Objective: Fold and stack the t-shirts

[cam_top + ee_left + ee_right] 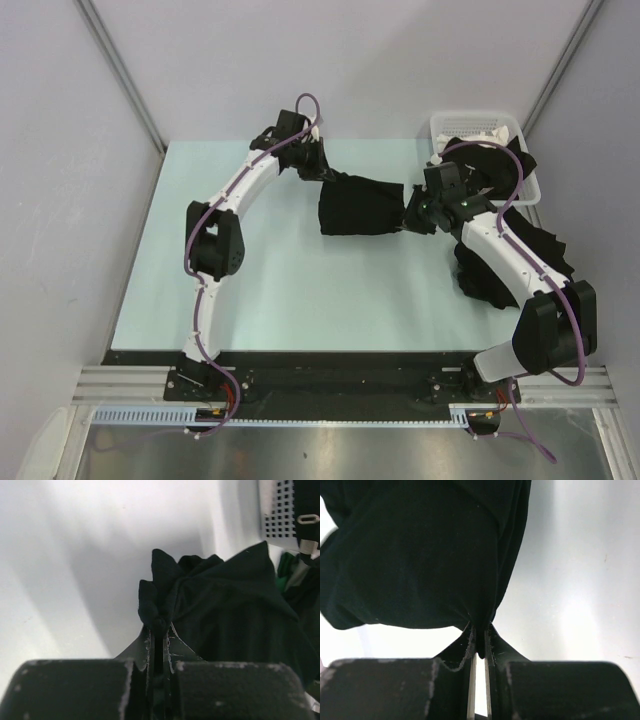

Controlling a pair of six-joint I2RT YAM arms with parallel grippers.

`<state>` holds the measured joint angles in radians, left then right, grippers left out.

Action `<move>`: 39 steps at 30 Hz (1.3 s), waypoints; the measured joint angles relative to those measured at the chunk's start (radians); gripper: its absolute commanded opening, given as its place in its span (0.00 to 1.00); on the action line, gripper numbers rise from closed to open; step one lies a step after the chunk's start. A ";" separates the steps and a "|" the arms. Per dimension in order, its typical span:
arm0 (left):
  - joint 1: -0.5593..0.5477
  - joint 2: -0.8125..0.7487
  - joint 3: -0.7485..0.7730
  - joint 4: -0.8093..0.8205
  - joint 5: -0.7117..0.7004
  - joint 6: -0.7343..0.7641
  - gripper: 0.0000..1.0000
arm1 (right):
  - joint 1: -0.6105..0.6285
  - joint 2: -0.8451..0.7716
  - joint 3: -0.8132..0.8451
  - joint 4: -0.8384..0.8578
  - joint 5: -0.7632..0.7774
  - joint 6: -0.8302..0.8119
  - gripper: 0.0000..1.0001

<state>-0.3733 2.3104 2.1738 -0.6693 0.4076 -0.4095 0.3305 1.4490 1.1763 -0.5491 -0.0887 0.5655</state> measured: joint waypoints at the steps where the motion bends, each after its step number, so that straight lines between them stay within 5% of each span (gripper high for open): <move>1: -0.005 -0.010 -0.006 0.000 0.003 0.000 0.00 | -0.001 -0.002 0.011 -0.011 0.004 -0.001 0.00; 22: -0.068 -0.044 -0.066 0.010 0.049 -0.012 0.00 | -0.057 -0.055 0.129 -0.147 0.058 -0.025 0.00; 39: -0.335 -0.121 -0.051 0.001 0.047 -0.064 0.00 | -0.253 -0.105 0.259 -0.298 0.023 -0.148 0.00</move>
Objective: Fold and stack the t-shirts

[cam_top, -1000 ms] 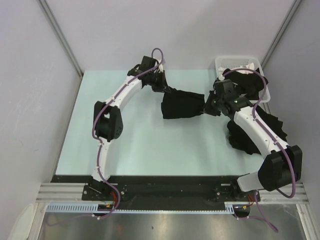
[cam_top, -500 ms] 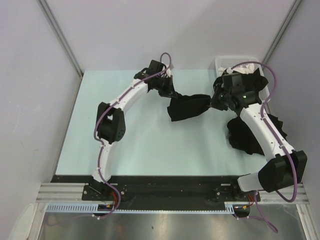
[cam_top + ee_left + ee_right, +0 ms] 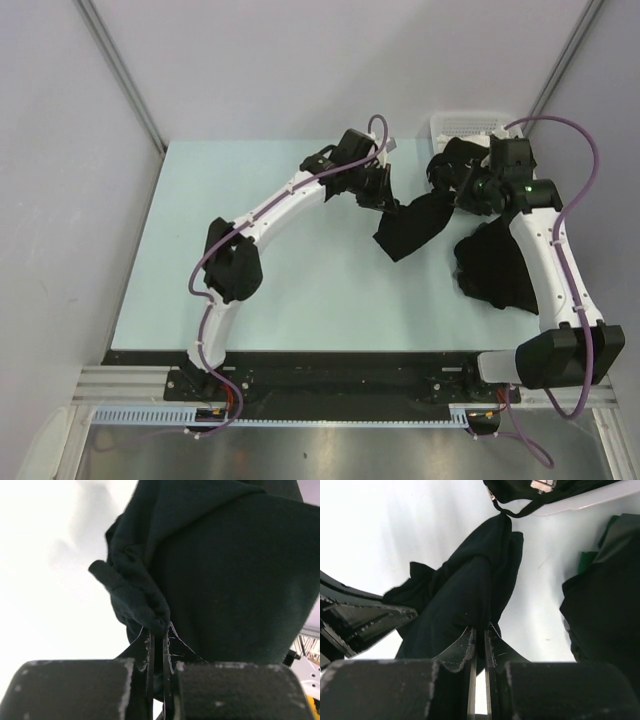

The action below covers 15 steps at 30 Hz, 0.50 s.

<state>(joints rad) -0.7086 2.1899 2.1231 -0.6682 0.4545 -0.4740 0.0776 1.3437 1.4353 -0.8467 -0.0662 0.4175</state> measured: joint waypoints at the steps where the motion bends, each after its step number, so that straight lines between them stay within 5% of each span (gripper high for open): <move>1: 0.001 -0.002 0.000 0.000 -0.004 -0.002 0.00 | -0.010 -0.007 0.002 -0.008 -0.005 -0.006 0.00; 15: -0.023 -0.107 -0.023 0.010 -0.051 -0.035 0.00 | -0.190 -0.043 0.202 -0.154 -0.005 -0.138 0.00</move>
<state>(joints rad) -0.7315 2.0827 2.0998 -0.6586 0.4038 -0.5091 -0.1123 1.3010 1.6371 -1.0012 -0.0715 0.2798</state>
